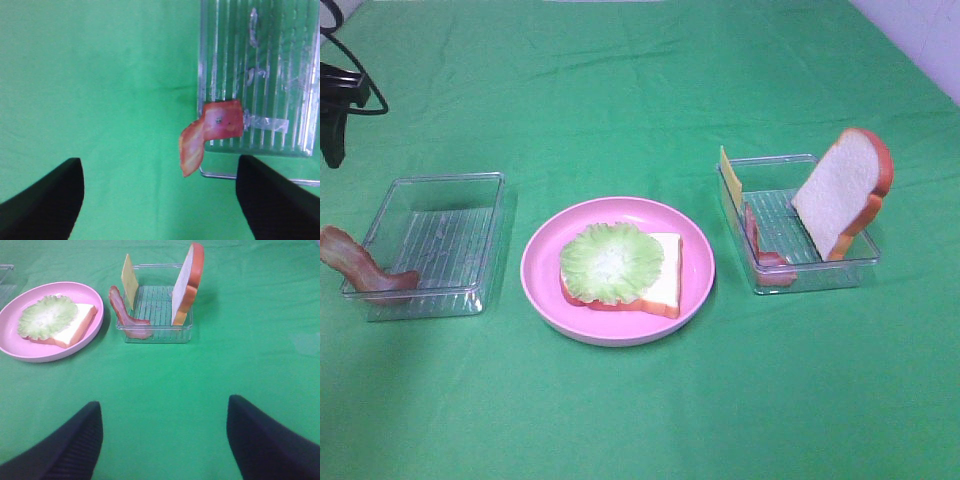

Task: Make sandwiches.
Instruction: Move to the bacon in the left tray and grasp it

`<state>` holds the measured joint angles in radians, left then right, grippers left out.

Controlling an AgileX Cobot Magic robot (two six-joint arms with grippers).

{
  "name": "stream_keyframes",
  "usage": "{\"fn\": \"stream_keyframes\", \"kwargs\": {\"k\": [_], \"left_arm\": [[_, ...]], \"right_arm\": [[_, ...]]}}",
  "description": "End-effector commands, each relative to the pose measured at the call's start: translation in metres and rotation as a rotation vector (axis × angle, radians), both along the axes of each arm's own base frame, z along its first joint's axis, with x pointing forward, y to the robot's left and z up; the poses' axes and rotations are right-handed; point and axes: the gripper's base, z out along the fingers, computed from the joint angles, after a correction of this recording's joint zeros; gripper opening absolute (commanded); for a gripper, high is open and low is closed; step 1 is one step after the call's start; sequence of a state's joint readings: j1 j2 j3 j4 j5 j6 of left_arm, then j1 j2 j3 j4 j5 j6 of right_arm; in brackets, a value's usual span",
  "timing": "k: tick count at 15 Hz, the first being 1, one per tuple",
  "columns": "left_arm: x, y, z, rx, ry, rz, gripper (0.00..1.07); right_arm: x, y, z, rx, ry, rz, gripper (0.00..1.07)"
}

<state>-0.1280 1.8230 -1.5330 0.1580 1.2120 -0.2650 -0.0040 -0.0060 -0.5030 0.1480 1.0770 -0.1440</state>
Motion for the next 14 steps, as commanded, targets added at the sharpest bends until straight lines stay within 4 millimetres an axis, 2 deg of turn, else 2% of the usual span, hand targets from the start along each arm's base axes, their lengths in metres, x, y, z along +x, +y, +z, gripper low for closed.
{"fn": "stream_keyframes", "kwargs": {"k": [1, 3, 7, 9, 13, 14], "left_arm": [[-0.005, 0.019, -0.001, -0.020, 0.067, 0.071, 0.80], [-0.004, 0.023, -0.004, -0.121, 0.084, 0.103, 0.79], [-0.004, 0.022, -0.004, -0.121, 0.087, 0.093, 0.78], [-0.012, 0.022, -0.025, -0.118, 0.140, 0.096, 0.78], [-0.024, 0.019, -0.082, -0.158, 0.119, 0.107, 0.76], [-0.024, 0.019, -0.082, -0.158, 0.119, 0.107, 0.76]], "right_arm": [[-0.002, 0.001, 0.001, -0.004, -0.029, 0.003, 0.67], [-0.002, 0.001, 0.001, -0.004, -0.029, 0.003, 0.67], [-0.002, 0.001, 0.001, -0.004, -0.029, 0.003, 0.67], [-0.002, 0.001, 0.001, -0.004, -0.029, 0.003, 0.67], [-0.002, 0.001, 0.001, -0.004, -0.029, 0.003, 0.67], [-0.002, 0.001, 0.001, -0.004, -0.029, 0.003, 0.67]]}}
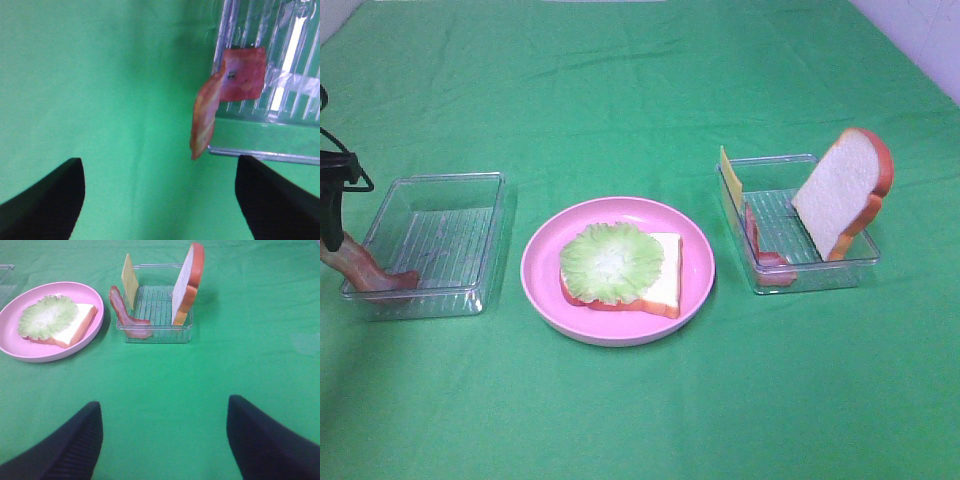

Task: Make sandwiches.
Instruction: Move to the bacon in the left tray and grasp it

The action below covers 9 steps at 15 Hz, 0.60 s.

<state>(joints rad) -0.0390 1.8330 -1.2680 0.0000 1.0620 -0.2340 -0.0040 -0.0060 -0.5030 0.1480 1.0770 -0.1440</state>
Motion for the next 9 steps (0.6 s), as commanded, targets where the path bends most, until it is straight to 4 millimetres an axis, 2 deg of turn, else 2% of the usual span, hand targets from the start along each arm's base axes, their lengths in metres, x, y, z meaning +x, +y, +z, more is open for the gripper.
{"fn": "stream_keyframes", "kwargs": {"k": [1, 3, 6, 7, 9], "left_arm": [[0.004, -0.003, -0.017, -0.032, -0.025, 0.019, 0.73], [0.011, -0.007, -0.030, -0.068, -0.036, 0.039, 0.67], [0.015, -0.009, -0.035, -0.085, -0.065, 0.039, 0.57], [0.015, -0.009, -0.035, -0.085, -0.065, 0.039, 0.57], [0.017, -0.009, -0.036, -0.095, -0.079, 0.049, 0.40]], "right_arm": [[-0.002, 0.001, 0.001, -0.004, -0.029, 0.003, 0.67], [-0.002, 0.001, 0.001, -0.004, -0.029, 0.003, 0.67], [-0.002, 0.001, 0.001, -0.004, -0.029, 0.003, 0.67], [-0.002, 0.001, 0.001, -0.004, -0.029, 0.003, 0.67], [-0.002, 0.001, 0.001, -0.004, -0.029, 0.003, 0.67]]}}
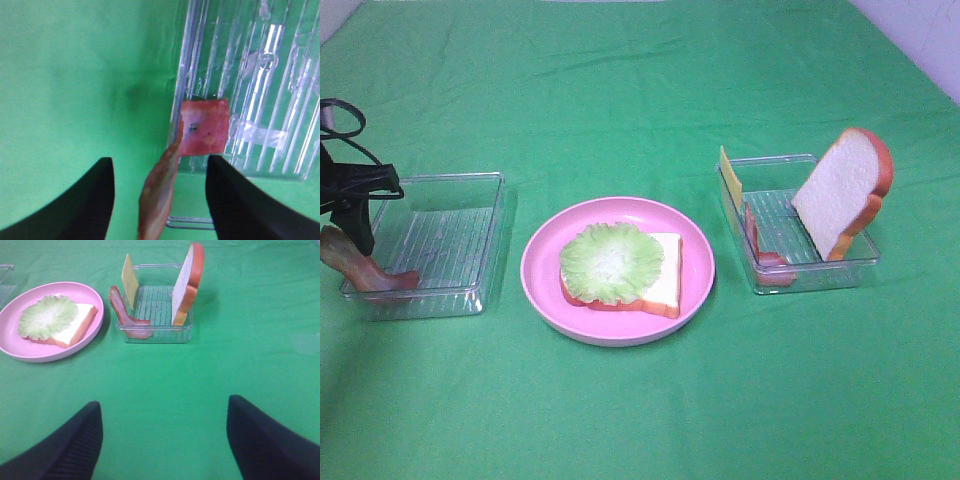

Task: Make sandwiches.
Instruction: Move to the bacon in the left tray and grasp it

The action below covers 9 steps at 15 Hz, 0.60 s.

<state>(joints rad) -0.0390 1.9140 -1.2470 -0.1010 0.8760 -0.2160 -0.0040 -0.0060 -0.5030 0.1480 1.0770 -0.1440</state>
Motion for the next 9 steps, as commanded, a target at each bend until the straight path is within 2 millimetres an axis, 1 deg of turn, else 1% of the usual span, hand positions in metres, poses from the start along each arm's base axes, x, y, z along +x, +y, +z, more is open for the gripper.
{"fn": "stream_keyframes", "kwargs": {"k": [1, 2, 3, 4, 5, 6, 9], "left_arm": [[-0.0003, -0.0017, -0.0037, -0.012, 0.000, 0.008, 0.31], [0.0001, -0.0017, -0.0036, -0.012, -0.005, 0.009, 0.21], [0.0003, -0.0017, -0.0036, -0.012, -0.007, 0.010, 0.19], [0.0011, -0.0017, -0.0035, -0.012, -0.016, 0.012, 0.11], [0.0015, -0.0017, -0.0034, -0.012, -0.020, 0.012, 0.01], [0.0012, -0.0019, -0.0034, -0.015, -0.017, 0.013, 0.00], [0.0007, -0.0043, -0.0032, -0.043, -0.012, 0.016, 0.00]], "right_arm": [[-0.0017, 0.0007, 0.0010, -0.004, -0.029, 0.003, 0.67], [-0.0017, 0.0007, 0.0010, -0.004, -0.029, 0.003, 0.67], [-0.0017, 0.0007, 0.0010, -0.004, -0.029, 0.003, 0.67], [-0.0017, 0.0007, 0.0010, -0.004, -0.029, 0.003, 0.67], [-0.0017, 0.0007, 0.0010, -0.004, -0.029, 0.003, 0.67], [-0.0017, 0.0007, 0.0010, -0.004, -0.029, 0.003, 0.67], [-0.0017, 0.0007, 0.0010, -0.004, -0.029, 0.003, 0.67]]}}
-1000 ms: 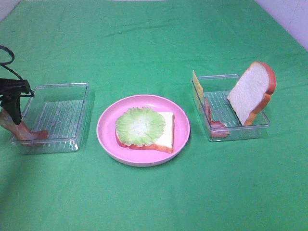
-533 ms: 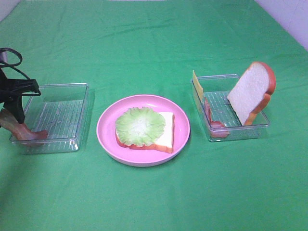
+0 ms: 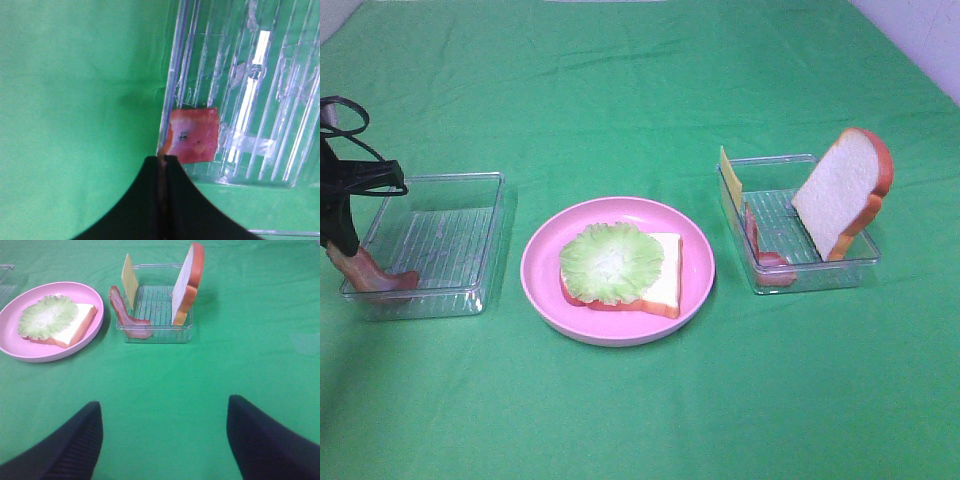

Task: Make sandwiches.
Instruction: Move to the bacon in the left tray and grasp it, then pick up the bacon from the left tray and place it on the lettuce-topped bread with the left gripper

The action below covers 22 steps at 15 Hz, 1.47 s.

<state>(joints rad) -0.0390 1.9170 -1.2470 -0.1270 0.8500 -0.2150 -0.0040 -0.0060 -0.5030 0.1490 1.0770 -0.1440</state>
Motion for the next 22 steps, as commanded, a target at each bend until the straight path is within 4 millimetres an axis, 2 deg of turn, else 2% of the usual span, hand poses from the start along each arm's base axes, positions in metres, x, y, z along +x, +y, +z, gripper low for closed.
{"fn": "stream_keyframes", "kwargs": {"k": [1, 2, 6, 7, 9, 11, 13, 14, 17, 19, 22], "left_arm": [[-0.001, -0.006, 0.001, -0.055, 0.008, -0.010, 0.00], [0.000, -0.008, 0.004, -0.077, 0.006, -0.014, 0.00], [0.002, -0.025, 0.041, -0.265, -0.142, -0.058, 0.00], [0.002, -0.025, 0.041, -0.265, -0.142, -0.058, 0.00], [0.003, -0.044, 0.056, -0.439, -0.218, -0.100, 0.00], [0.002, -0.078, 0.062, -0.601, -0.268, -0.171, 0.00], [0.002, -0.124, 0.055, -0.724, -0.290, -0.213, 0.00], [0.002, -0.124, 0.055, -0.724, -0.290, -0.213, 0.00], [0.001, -0.176, 0.032, -0.837, -0.322, -0.228, 0.00], [0.005, -0.195, 0.017, -0.869, -0.292, -0.213, 0.00], [0.009, -0.215, 0.003, -0.940, -0.237, -0.210, 0.00]], "right_arm": [[-0.002, 0.001, 0.001, -0.005, -0.029, 0.002, 0.67], [-0.002, 0.001, 0.001, -0.005, -0.029, 0.002, 0.67], [-0.002, 0.001, 0.001, -0.005, -0.029, 0.002, 0.67], [-0.002, 0.001, 0.001, -0.005, -0.029, 0.002, 0.67], [-0.002, 0.001, 0.001, -0.004, -0.029, 0.003, 0.67], [-0.002, 0.001, 0.001, -0.005, -0.029, 0.002, 0.67], [-0.002, 0.001, 0.001, -0.005, -0.029, 0.002, 0.67], [-0.002, 0.001, 0.001, -0.005, -0.029, 0.002, 0.67], [-0.002, 0.001, 0.001, -0.005, -0.029, 0.002, 0.67], [-0.002, 0.001, 0.001, -0.005, -0.029, 0.002, 0.67], [-0.002, 0.001, 0.001, -0.005, -0.029, 0.002, 0.67]]}}
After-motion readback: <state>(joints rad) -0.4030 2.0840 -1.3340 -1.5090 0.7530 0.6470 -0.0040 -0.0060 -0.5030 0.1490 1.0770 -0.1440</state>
